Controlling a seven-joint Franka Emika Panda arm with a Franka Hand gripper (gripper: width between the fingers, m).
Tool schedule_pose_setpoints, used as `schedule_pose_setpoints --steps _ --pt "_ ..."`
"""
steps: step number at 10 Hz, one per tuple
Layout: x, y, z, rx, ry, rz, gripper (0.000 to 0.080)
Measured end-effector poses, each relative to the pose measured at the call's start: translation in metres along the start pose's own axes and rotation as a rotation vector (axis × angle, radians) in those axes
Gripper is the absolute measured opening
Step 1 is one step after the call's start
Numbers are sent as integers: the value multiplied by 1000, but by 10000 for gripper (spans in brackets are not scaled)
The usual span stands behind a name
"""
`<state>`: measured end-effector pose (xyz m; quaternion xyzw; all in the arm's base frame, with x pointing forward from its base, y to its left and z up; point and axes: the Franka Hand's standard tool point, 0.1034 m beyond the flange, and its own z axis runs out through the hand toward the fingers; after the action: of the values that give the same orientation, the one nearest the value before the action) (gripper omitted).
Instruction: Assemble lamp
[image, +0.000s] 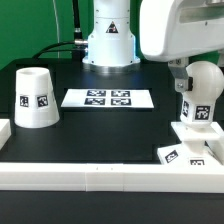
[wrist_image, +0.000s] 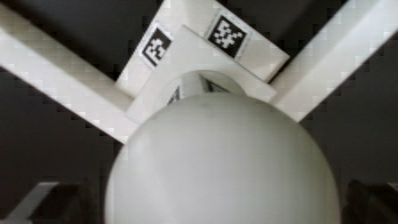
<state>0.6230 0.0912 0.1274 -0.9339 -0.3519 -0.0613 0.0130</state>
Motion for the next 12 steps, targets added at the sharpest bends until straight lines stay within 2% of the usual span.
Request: schedule_pose_setpoints --steps 1,2,3,7,10,11,12 --pt "0 0 0 -3 1 -53 698" --pt "0 3 1 -34 8 -269 698" --pt "-1 2 2 -48 7 -394 698" --pt "-1 0 7 -68 -41 -827 698" --pt "-2 3 8 -72 -47 -855 698" --pt "-2 3 8 -71 -48 -855 593" --pt "-2 3 8 -71 -48 -855 593"
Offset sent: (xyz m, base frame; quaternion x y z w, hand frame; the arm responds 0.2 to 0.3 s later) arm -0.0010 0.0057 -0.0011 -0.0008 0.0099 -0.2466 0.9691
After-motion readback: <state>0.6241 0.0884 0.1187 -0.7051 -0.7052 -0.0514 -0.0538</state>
